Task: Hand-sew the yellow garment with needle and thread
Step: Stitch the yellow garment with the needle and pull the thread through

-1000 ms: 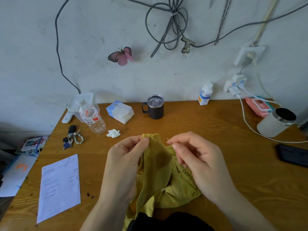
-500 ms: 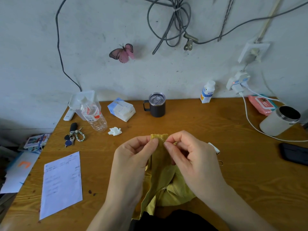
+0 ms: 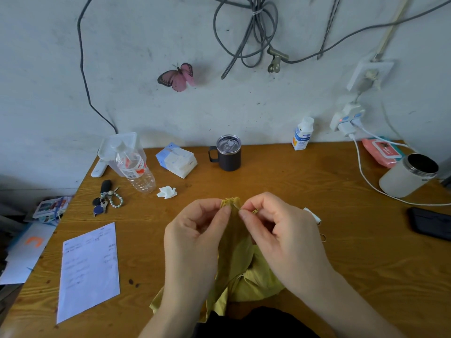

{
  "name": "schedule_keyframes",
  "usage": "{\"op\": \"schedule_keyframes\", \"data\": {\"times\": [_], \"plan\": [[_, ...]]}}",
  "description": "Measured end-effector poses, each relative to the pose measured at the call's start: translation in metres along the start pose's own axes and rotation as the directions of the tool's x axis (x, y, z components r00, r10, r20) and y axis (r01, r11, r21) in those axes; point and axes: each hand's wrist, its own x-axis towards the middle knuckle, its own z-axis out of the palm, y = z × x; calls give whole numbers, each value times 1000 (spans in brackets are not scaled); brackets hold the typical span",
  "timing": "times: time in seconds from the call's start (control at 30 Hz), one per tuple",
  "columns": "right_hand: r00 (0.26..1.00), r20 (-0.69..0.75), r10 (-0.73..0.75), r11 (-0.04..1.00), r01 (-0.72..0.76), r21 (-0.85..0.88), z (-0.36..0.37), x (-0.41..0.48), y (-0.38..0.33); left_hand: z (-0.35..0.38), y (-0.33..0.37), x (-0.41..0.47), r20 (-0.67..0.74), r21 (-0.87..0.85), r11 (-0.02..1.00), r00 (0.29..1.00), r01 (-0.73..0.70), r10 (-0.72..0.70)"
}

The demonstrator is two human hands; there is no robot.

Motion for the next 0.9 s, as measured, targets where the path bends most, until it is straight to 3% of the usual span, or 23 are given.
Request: {"op": "schedule_keyframes", "data": {"times": [0.33,0.73,0.9], "plan": [[1000,17,-1,998,2,-60,-2,-1,-2,4,-9,-5,-64,220,940,958,-259,279],[1000,7,-13,995,14,-96,-5,-1,-2,8,-16,-4,-75,203,937,949,-285,305],[1000,15,-10,993,11,-121,-5,-1,-2,8,-13,-6,-67,250,895,916,-369,396]]}}
